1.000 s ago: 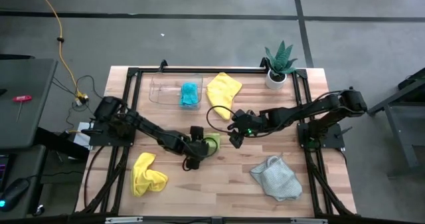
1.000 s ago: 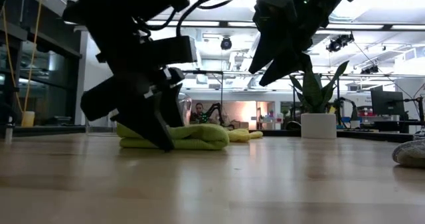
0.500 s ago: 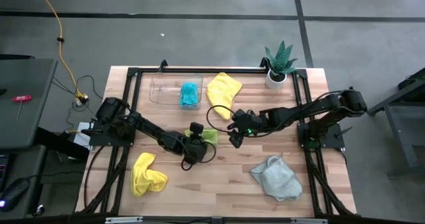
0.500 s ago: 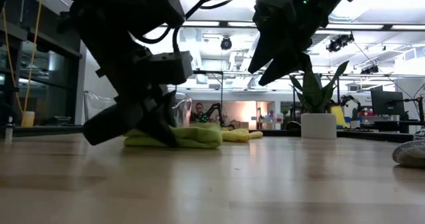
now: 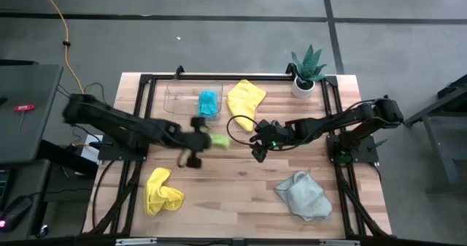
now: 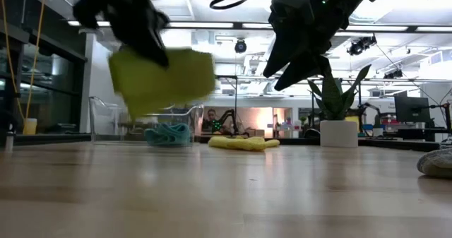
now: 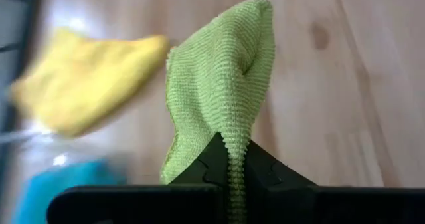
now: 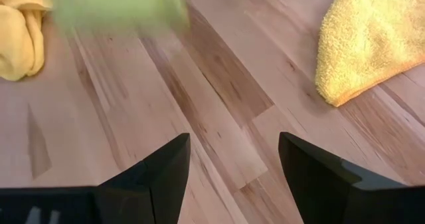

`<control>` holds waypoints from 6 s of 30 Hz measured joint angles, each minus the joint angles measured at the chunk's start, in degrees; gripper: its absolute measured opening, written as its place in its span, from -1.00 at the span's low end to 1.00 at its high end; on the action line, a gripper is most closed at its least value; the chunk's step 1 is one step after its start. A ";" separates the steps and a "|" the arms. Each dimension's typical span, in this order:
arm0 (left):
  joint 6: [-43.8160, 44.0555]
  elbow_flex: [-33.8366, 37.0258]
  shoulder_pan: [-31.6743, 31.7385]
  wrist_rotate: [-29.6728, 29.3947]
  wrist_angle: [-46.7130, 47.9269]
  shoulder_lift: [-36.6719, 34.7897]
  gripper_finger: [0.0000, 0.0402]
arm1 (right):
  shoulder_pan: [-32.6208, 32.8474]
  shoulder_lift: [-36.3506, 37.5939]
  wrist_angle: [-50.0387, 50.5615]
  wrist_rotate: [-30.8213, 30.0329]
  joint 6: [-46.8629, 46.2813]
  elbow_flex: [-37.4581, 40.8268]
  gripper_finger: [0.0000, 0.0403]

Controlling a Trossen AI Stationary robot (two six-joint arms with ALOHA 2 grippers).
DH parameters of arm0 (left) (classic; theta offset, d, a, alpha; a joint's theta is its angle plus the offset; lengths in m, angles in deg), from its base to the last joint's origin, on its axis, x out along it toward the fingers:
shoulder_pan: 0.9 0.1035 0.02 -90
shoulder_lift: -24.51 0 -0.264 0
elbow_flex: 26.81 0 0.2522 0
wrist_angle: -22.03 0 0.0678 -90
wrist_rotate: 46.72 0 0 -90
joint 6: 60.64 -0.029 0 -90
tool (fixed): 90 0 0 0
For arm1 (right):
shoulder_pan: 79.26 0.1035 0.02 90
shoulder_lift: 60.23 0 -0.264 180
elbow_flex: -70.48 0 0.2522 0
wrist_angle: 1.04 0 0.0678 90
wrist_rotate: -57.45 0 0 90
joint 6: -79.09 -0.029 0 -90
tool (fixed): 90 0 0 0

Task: Fold microfiber towels
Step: Put the green towel into the transparent bin, then fold the gray towel

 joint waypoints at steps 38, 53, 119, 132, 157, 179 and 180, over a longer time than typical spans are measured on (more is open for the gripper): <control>33.39 -7.41 41.63 -8.63 25.30 8.88 -1.00 | -0.02 0.00 -1.01 -2.72 -0.94 0.00 0.11; 34.30 -6.99 41.61 -10.24 19.58 20.47 -1.00 | -0.02 0.00 -1.07 -2.70 0.11 0.00 0.11; 26.31 12.26 5.62 17.97 -35.85 -20.37 -0.14 | 4.45 4.48 30.38 22.14 -20.69 0.53 0.11; 27.78 12.31 5.46 17.88 -35.59 -19.66 -0.14 | 17.90 9.84 35.32 26.77 -56.67 14.44 0.08; 29.31 12.26 5.95 17.71 -35.60 -19.66 -0.14 | 22.27 9.08 27.04 15.18 -79.87 22.14 -0.38; 29.74 12.23 6.03 11.78 -38.32 -18.58 -0.14 | 18.61 12.85 32.78 -18.80 -44.11 -5.03 -1.00; 29.74 12.24 6.07 11.69 -38.48 -18.48 -0.14 | 17.86 12.85 29.97 -19.06 -38.28 -6.77 -1.00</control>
